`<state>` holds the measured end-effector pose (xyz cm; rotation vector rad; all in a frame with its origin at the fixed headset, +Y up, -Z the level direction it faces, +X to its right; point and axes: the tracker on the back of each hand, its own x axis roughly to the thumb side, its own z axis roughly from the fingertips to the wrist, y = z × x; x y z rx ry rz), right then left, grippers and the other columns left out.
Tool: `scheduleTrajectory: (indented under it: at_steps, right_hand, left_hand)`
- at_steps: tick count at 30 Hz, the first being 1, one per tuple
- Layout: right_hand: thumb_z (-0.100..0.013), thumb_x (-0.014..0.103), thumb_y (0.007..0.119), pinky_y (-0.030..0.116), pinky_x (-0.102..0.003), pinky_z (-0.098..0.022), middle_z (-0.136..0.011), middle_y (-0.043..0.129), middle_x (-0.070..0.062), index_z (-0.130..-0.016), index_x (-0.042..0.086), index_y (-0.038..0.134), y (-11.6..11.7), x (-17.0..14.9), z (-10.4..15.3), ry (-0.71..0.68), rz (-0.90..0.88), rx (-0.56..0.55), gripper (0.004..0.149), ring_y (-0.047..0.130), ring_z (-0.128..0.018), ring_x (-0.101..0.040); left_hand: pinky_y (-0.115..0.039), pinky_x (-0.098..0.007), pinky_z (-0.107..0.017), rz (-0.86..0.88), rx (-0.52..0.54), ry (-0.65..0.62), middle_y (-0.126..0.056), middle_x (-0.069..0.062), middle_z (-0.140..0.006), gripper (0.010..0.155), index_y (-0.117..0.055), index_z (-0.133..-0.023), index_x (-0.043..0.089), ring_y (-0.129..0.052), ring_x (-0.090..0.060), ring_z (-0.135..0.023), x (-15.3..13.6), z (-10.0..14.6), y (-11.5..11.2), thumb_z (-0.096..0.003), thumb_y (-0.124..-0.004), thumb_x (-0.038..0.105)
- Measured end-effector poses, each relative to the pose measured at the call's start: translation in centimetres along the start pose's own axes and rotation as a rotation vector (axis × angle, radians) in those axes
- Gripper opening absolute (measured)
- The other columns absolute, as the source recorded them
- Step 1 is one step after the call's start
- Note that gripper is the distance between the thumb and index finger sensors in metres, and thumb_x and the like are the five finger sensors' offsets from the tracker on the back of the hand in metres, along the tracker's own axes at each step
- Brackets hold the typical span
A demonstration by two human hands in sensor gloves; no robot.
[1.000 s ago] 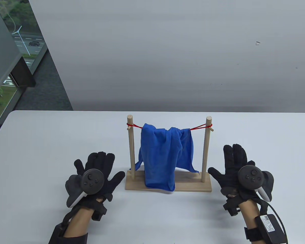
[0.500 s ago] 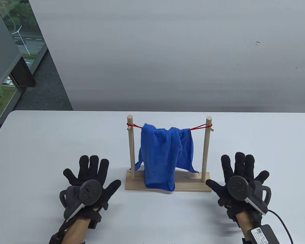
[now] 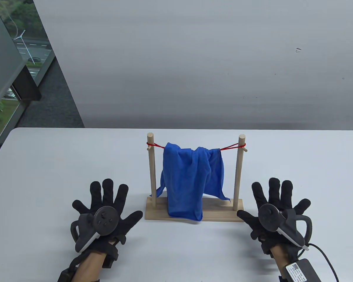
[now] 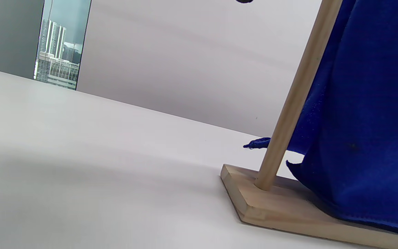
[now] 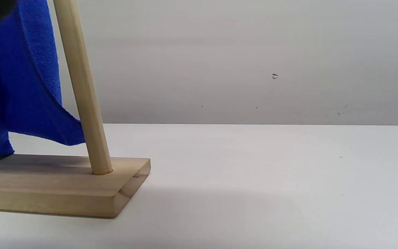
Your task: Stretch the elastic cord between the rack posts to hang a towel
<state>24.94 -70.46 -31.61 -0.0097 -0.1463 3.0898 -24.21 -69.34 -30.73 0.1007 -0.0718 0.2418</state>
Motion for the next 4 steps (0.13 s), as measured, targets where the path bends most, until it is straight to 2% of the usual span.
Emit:
scheduleTrajectory:
  at_steps: [4]
  right_hand:
    - [-0.039, 0.088, 0.057, -0.004, -0.079, -0.046, -0.102, -0.022, -0.002, -0.099, 0.047, 0.002, 0.02, -0.04, 0.00, -0.002, -0.012, 0.007, 0.091, -0.013, -0.100, -0.043]
  left_hand:
    - [-0.009, -0.079, -0.061, 0.002, -0.008, -0.007, -0.018, -0.003, -0.125, 0.096, -0.039, -0.114, 0.042, -0.010, -0.038, -0.116, -0.01, -0.20, -0.59, -0.0333, -0.050, 0.094]
